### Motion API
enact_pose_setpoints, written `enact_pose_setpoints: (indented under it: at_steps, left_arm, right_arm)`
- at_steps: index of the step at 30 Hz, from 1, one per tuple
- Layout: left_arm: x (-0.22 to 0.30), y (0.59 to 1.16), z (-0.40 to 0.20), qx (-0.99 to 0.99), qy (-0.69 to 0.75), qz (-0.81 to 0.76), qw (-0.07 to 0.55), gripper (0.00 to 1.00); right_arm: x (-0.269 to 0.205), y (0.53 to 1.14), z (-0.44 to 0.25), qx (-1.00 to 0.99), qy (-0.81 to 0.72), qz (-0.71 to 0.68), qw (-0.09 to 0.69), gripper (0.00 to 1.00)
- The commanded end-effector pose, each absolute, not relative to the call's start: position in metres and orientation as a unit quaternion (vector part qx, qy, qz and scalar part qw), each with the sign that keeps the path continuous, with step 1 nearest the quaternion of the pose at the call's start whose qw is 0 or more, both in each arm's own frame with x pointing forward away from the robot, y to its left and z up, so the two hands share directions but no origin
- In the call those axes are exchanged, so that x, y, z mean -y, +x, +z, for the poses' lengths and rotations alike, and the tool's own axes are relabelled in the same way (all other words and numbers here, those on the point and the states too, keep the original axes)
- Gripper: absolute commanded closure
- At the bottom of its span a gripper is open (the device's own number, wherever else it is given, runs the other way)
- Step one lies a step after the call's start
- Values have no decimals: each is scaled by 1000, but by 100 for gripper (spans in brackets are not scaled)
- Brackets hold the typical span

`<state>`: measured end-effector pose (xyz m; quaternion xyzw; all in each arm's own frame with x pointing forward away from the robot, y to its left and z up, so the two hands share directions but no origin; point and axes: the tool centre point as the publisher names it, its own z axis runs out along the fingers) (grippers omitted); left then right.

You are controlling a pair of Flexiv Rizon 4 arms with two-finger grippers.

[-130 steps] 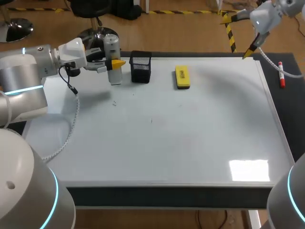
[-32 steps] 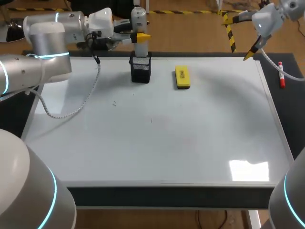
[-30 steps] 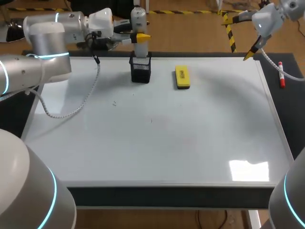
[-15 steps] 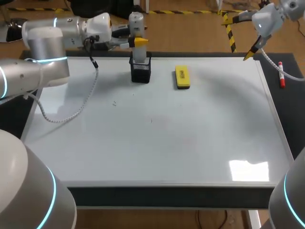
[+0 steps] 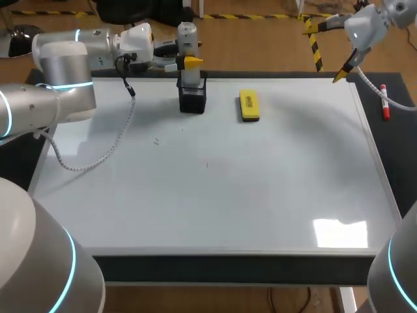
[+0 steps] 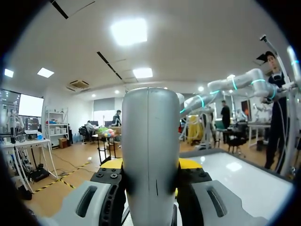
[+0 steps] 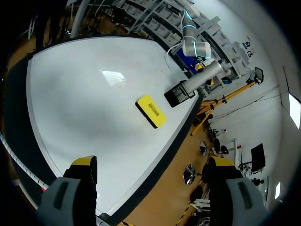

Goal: Pick up the inspection probe, press it on each red-marked spot on the whiteboard one by one, put down the probe, pick up the eraser, and wipe off all the red marks.

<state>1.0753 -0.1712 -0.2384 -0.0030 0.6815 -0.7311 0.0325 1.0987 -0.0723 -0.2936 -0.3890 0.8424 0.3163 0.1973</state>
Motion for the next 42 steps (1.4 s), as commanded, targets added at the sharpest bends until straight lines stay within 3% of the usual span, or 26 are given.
enact_pose_setpoints:
  at_steps: [1, 42]
  left_arm:
    - [173, 1079, -244, -679, -2, -733, 28, 100]
    - [174, 1073, -291, -671, -5, -741, -10, 100]
  right_arm:
    - [73, 1099, -293, -843, -391, 314, 196, 0]
    - [73, 1099, -293, -843, -391, 314, 196, 0]
